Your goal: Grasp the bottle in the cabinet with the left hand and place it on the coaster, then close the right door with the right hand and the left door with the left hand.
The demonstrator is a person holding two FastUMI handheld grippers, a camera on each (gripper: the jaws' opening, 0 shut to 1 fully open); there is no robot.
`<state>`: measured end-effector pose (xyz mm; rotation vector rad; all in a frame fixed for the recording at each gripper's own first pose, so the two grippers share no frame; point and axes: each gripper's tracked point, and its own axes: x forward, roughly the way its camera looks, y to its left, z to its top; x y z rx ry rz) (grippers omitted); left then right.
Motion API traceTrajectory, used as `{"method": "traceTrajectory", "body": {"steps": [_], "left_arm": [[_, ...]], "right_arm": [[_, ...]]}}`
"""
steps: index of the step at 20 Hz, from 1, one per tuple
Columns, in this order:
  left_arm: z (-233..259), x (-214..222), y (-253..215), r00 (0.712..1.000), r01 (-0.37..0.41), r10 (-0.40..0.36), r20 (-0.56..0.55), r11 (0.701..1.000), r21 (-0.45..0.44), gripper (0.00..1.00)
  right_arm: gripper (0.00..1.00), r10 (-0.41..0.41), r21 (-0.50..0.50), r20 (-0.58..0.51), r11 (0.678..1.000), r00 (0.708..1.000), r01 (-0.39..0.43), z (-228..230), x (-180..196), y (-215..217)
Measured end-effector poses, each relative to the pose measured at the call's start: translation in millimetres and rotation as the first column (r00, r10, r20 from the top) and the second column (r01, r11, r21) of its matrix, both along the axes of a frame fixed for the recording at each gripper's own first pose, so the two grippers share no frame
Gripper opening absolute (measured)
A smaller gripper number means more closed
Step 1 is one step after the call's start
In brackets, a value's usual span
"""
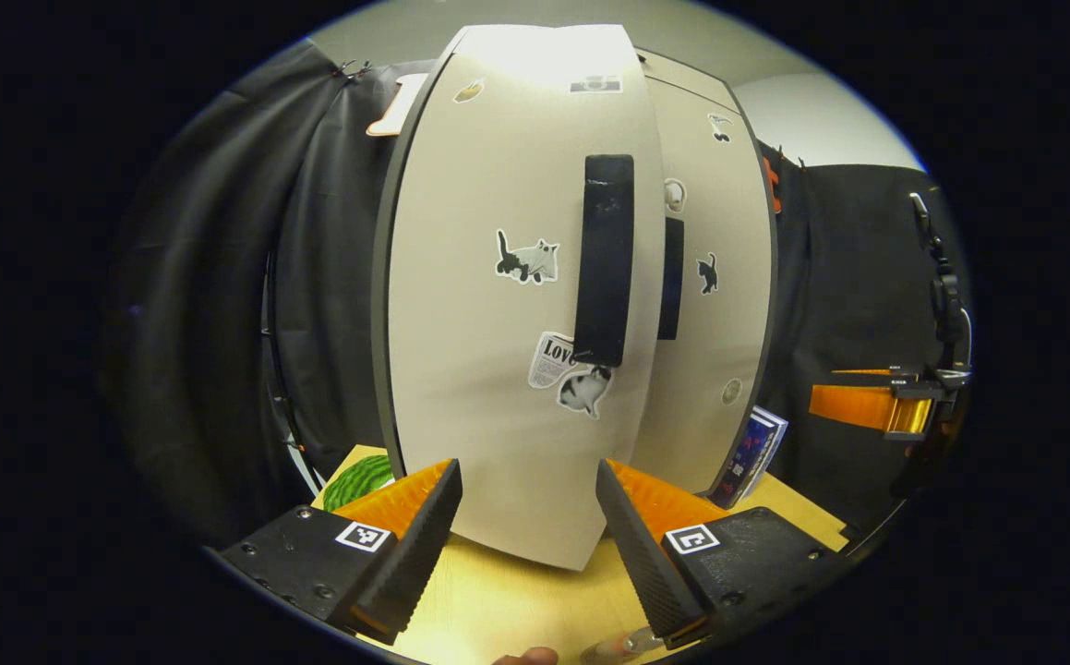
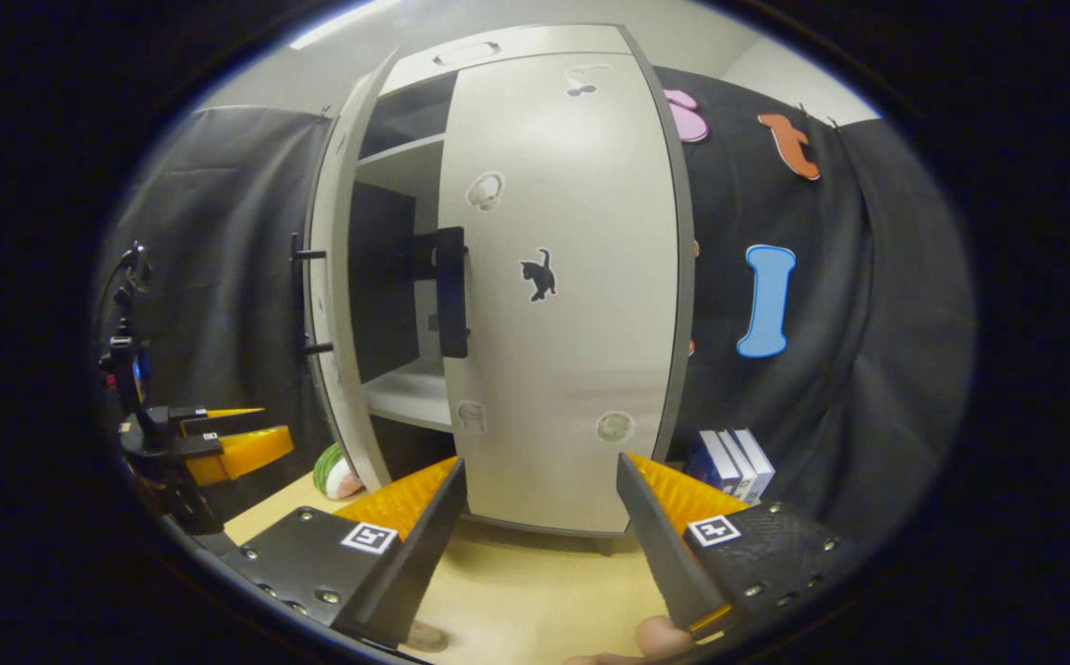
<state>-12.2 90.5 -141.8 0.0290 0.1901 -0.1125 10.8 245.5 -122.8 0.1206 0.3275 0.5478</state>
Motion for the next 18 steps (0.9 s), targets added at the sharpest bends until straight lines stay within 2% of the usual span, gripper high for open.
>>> {"method": "traceTrajectory", "body": {"steps": [18], "left_arm": [[21, -2, -28, 0.999, -0.009, 0.009, 0.039, 1.000, 0.006, 0.93]], "right_arm": [[0.99, 0.014, 0.011, 0.020, 1.000, 1.000, -0.014, 4, 6, -22]]}}
